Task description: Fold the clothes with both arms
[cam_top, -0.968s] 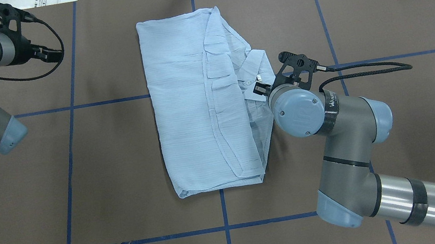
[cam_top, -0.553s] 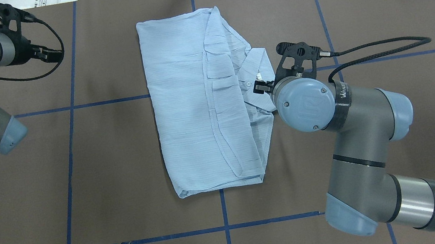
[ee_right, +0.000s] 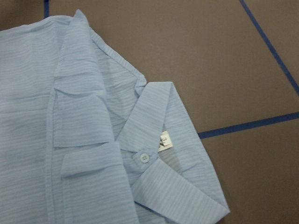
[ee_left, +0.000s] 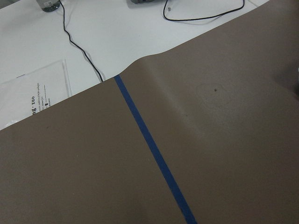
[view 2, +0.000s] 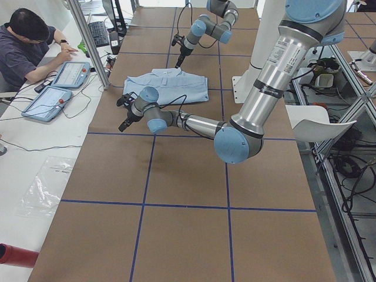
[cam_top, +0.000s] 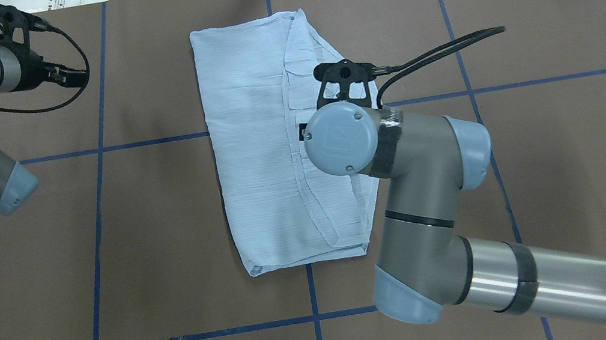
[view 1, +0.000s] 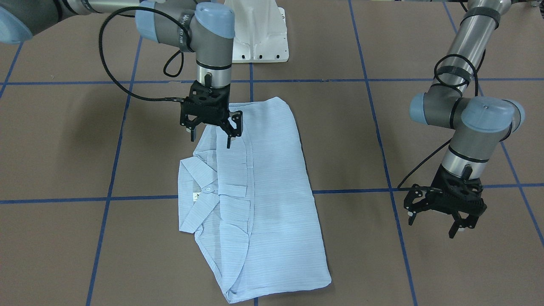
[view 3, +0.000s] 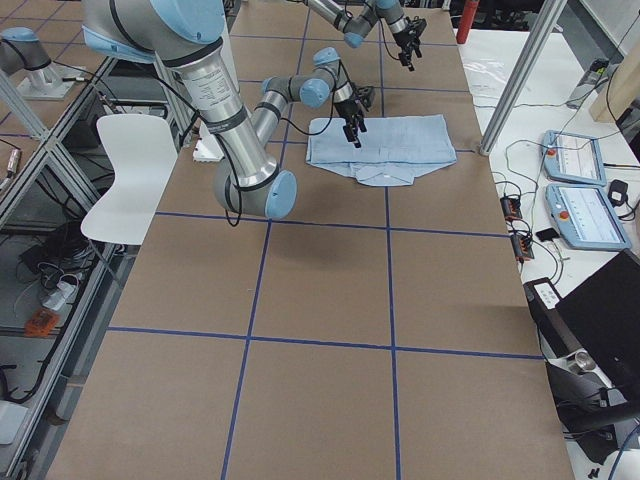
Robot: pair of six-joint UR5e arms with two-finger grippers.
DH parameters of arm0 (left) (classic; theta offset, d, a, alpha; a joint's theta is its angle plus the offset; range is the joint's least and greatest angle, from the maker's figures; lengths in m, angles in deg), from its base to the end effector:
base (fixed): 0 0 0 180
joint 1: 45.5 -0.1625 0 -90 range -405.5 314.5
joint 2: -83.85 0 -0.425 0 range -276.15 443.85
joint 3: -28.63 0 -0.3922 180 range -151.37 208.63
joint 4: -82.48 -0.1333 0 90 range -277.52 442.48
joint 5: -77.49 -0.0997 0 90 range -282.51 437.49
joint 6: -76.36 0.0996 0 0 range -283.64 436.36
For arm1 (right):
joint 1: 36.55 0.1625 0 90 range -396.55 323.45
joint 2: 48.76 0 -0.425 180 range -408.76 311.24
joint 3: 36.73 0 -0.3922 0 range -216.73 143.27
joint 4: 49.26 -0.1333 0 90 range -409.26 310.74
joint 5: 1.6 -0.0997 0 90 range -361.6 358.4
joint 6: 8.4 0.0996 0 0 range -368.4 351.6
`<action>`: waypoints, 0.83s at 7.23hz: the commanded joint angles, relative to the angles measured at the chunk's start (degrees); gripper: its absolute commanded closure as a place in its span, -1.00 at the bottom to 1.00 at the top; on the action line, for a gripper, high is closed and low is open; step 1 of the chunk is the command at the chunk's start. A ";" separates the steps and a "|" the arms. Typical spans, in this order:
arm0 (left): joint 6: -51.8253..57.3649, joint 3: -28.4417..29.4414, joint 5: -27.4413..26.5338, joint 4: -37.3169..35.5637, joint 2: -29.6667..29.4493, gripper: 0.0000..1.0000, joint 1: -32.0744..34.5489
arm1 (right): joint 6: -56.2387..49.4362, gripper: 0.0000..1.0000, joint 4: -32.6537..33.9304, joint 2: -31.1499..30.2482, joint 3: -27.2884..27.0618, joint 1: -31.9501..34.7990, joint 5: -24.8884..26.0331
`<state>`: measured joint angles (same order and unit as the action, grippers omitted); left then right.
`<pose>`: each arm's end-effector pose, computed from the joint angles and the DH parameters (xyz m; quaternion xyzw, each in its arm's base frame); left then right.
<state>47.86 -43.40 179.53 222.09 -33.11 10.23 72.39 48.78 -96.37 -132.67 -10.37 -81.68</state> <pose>0.3097 -0.6544 0.4457 0.3678 0.3315 0.0949 0.8636 -0.5499 -0.4380 0.1938 0.1816 -0.3022 0.1675 0.9207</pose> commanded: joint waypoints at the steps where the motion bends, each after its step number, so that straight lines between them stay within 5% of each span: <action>1: -0.07 -1.26 0.00 -0.04 1.02 -1.00 0.00 | -6.93 -1.00 0.22 4.01 8.19 -1.03 -0.95; 3: -0.07 -2.58 0.00 -0.04 2.17 -1.00 0.00 | -7.84 -1.00 0.22 13.90 22.12 -1.22 -1.31; 6: -0.07 -2.67 0.00 0.05 2.26 -1.00 -0.09 | -8.36 -1.00 0.31 15.63 25.81 -2.19 -1.31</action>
<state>47.80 -46.03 179.53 222.07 -30.89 10.17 64.42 49.02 -80.99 -107.79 -12.29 -83.00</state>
